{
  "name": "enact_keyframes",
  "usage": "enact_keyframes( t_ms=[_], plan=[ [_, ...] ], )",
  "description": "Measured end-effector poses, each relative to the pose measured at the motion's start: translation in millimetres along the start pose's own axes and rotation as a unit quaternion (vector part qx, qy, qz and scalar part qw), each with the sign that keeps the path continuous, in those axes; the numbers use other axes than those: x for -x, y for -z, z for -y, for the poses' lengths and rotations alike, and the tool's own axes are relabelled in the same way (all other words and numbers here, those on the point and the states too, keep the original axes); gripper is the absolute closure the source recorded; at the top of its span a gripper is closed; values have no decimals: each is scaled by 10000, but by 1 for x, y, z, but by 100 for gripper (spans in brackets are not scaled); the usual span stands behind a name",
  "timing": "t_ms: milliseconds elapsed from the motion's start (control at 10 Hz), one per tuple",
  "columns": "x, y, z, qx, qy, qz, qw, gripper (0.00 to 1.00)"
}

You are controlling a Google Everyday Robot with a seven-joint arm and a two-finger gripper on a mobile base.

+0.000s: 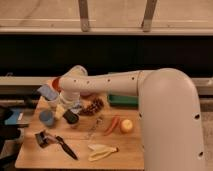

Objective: Place eraser in metal cup

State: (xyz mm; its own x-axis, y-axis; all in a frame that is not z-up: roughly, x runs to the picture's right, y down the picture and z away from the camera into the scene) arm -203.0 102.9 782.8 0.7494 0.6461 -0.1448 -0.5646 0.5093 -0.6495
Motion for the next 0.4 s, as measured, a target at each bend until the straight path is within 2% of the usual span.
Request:
enact_keyframes(
  t_ms=[400],
  plan=[
    [0,3,-2,-16,98,20,9999,24]
  ],
)
